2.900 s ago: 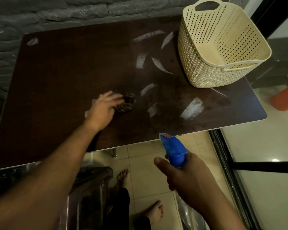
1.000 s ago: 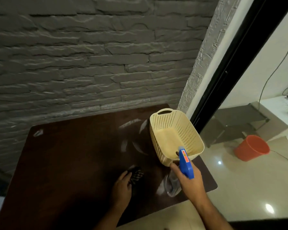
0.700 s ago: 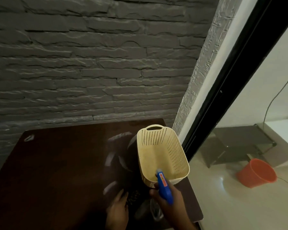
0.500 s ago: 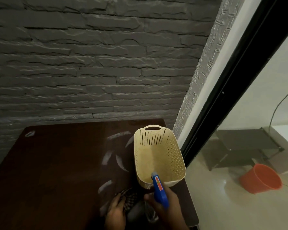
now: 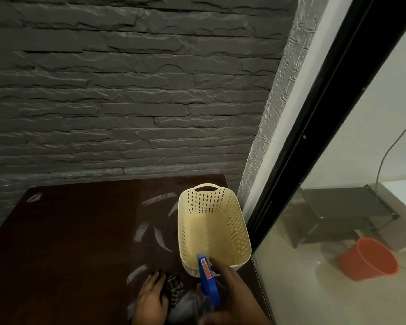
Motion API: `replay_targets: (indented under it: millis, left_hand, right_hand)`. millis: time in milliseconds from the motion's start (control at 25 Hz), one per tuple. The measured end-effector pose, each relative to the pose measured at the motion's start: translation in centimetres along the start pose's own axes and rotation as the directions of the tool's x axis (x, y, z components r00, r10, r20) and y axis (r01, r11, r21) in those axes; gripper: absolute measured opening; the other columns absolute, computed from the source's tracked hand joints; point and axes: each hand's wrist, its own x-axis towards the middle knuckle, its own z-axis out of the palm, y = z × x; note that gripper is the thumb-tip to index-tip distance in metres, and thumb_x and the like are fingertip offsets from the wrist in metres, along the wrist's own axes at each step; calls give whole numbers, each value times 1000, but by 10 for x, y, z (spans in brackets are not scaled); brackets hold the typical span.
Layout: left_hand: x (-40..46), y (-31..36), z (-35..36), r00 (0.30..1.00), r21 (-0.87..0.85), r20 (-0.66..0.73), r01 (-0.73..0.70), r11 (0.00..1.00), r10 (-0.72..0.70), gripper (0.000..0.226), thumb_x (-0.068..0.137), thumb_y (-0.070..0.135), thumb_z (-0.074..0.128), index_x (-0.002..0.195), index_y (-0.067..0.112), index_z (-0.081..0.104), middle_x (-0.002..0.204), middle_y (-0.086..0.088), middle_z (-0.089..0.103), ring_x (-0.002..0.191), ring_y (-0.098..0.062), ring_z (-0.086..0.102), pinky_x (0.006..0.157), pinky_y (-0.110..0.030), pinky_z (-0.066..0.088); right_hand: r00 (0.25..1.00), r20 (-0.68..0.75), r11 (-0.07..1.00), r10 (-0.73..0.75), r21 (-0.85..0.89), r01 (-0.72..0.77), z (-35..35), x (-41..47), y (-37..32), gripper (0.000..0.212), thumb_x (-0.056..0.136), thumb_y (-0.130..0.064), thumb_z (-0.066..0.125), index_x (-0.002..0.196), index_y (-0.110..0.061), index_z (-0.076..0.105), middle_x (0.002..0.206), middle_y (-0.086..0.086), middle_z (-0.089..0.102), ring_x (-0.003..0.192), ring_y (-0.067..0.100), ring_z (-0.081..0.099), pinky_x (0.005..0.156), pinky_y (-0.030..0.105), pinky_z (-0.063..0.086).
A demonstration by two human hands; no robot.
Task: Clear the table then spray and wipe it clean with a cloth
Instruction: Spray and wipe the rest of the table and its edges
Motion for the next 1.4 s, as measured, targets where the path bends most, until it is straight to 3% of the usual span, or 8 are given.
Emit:
replay_targets:
  millis: [160, 280, 440, 560, 760, 960, 1280, 1400]
  left_hand:
    - [22, 43, -32, 997, -142, -68, 39, 989, -49, 48, 82, 6, 63, 128, 17, 60, 135, -3, 56, 124, -20, 51, 107, -31, 33]
    - [44, 75, -50, 991, -219, -107, 53, 974, -78, 41, 95, 21, 50, 136, 21, 51, 141, 0, 49, 127, -17, 46, 106, -33, 36]
    - [73, 101, -56, 990, -329, 39, 144, 933, -139, 59, 93, 51, 46, 144, 23, 37, 142, -2, 49, 127, -21, 48, 103, -41, 41]
    - [82, 109, -55, 977, -295, 156, 185, 937, -144, 65, 88, 60, 49, 140, 23, 40, 134, -3, 56, 119, -22, 55, 95, -40, 47]
    - [78, 113, -51, 978, -286, 159, 173, 942, -131, 46, 87, 44, 60, 128, 26, 50, 124, 1, 60, 110, -19, 58, 84, -33, 51]
    - [74, 116, -55, 982, -259, 134, 163, 952, -132, 43, 88, 11, 54, 127, 29, 54, 122, 3, 63, 108, -15, 60, 86, -32, 53]
    - [87, 87, -117, 992, -318, 28, 123, 940, -121, 55, 76, 8, 51, 120, 40, 58, 109, 5, 70, 98, -17, 64, 84, -35, 54]
    - [99, 68, -159, 991, -341, -29, 112, 933, -130, 55, 82, 7, 51, 130, 34, 55, 119, 4, 67, 102, -16, 64, 86, -32, 53]
  right_hand:
    - [999, -33, 991, -1, -136, -4, -37, -9, -1, 113, 41, -85, 70, 137, -52, 22, 127, -37, 35, 112, -19, 42, 97, 2, 36]
    - [979, -202, 958, 4, -281, -62, -53, 5, 11, 102, 49, -99, 43, 137, -50, 28, 120, -23, 48, 103, -6, 51, 89, 14, 46]
    - [872, -488, 891, 38, -379, -251, -70, 47, 34, 69, 80, -64, 61, 138, -30, 46, 131, -6, 54, 111, 7, 54, 91, 26, 52]
    - [816, -568, 855, 111, -363, -369, -81, 67, 49, 64, 85, -46, 67, 141, -24, 44, 137, 2, 51, 119, 17, 52, 98, 34, 51]
    - [824, -428, 878, 372, -126, -461, -79, 79, 60, 68, 92, -29, 64, 150, -14, 31, 138, 12, 55, 113, 25, 63, 92, 36, 53]
    - [850, -395, 917, 348, -47, -397, -71, 87, 59, 46, 96, -14, 54, 141, -16, 44, 120, 10, 66, 94, 19, 69, 72, 29, 59]
    - [898, -330, 951, 291, -3, -310, -67, 121, -6, 33, 91, -9, 60, 122, -19, 56, 106, 2, 63, 89, 20, 68, 76, 41, 62]
    - [940, -222, 960, 258, -47, -274, -69, 151, -56, 23, 90, -7, 61, 106, -22, 54, 103, 2, 61, 84, 20, 66, 68, 37, 61]
